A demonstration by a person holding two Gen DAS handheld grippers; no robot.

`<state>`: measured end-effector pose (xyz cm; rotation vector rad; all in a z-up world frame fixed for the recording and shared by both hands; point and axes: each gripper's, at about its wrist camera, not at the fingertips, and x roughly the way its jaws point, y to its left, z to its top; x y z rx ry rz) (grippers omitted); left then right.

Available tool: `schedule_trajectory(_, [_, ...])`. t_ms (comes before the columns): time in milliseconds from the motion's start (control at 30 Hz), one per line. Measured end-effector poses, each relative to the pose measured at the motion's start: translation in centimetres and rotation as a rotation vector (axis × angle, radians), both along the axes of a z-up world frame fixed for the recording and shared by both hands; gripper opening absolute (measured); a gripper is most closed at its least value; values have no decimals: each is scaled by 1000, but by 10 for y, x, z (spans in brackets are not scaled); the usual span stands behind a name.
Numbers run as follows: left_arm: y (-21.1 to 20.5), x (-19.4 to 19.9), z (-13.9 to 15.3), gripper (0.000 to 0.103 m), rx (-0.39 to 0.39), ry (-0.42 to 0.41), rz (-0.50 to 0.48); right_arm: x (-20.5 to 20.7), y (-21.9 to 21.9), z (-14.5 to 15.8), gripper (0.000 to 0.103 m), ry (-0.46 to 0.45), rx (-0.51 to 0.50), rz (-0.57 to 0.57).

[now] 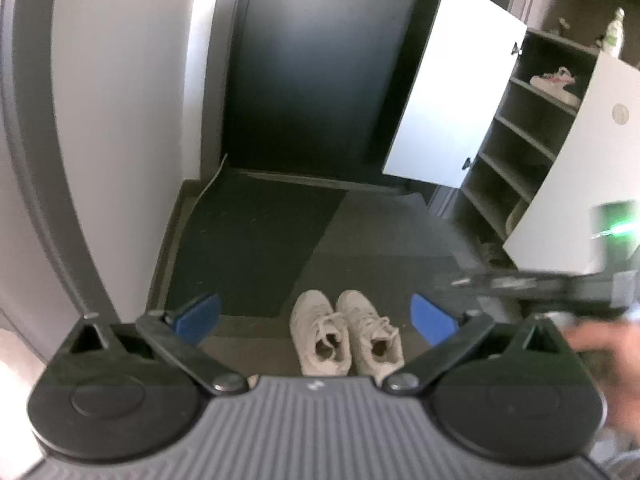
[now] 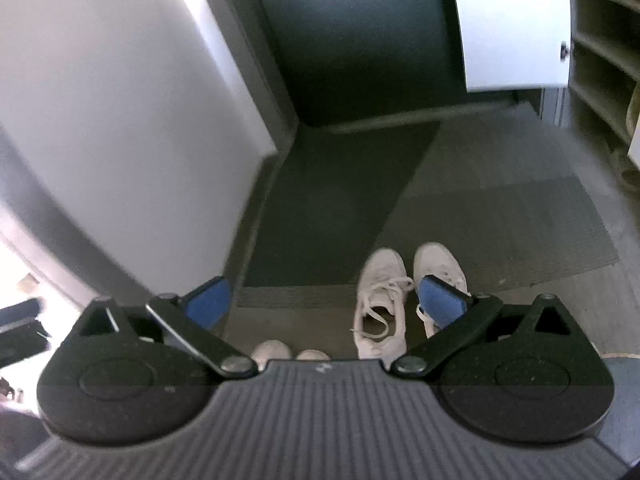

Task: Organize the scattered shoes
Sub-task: 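Lift both tools away from the paired sneakers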

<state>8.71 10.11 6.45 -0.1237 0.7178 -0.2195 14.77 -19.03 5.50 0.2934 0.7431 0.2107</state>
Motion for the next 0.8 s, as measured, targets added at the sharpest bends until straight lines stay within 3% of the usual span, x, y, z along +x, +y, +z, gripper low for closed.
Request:
schedule_trajectory(167, [-12, -16, -8, 103, 52, -35, -23, -63, 0, 20, 103, -152, -41, -28])
schedule_trajectory(300, [-28, -25, -25, 103, 125, -43, -15, -93, 6, 8, 103, -211, -125, -70])
schedule_trajectory(367, [-31, -24, -31, 103, 139, -35, -4, -93, 8, -4, 103, -175, -115, -127])
schedule_trajectory(467, [-32, -13, -39, 103, 144, 10, 12, -78, 13, -22, 103, -79, -67, -60])
schedule_trajectory(633, [-32, 4, -50, 103, 153, 79, 31, -61, 18, -29, 103, -51, -116, -62])
schedule_trajectory(800, [-37, 6, -58, 103, 144, 108, 11, -47, 11, -34, 103, -1, -125, -156])
